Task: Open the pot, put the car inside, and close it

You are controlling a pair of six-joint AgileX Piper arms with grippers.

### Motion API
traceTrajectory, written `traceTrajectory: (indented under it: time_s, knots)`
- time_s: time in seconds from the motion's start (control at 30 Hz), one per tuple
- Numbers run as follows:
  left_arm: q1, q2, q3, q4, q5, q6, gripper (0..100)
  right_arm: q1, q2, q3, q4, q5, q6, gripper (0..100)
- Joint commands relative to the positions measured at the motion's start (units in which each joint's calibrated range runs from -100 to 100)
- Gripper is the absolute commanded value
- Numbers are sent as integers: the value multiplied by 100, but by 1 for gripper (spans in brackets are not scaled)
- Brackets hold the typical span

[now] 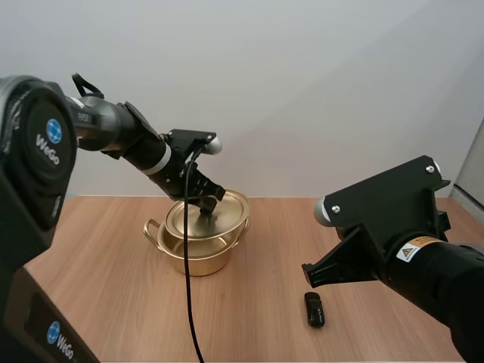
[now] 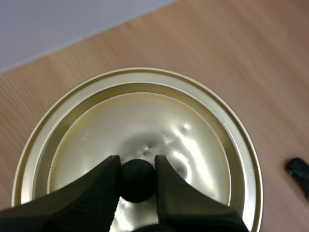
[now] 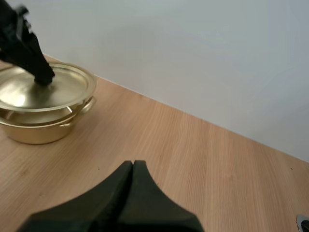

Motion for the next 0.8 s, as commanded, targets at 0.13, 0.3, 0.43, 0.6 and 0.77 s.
traceTrajectory:
  time_s: [0.13, 0.3, 0.43, 0.6, 0.77]
  knots:
    - [5, -2084, -416, -1068, -180, -28, 0, -123, 1520, -3, -1, 61, -49, 0]
    - [15, -3837, -606, -1060, -1240, -195, 0, -131, 3111, -225, -1, 677, -86, 5]
    - [51, -4730, -798, -908, -1916, -382, 0, -131, 3899, -368, -1, 898, -86, 50]
    - [310, -5188, -928, -652, -1663, -639, 0, -131, 4320, -368, 68, 800, -86, 65]
    - [407, -5256, -928, -662, -1167, -804, 0, -131, 4559, -368, 287, 780, -217, 65]
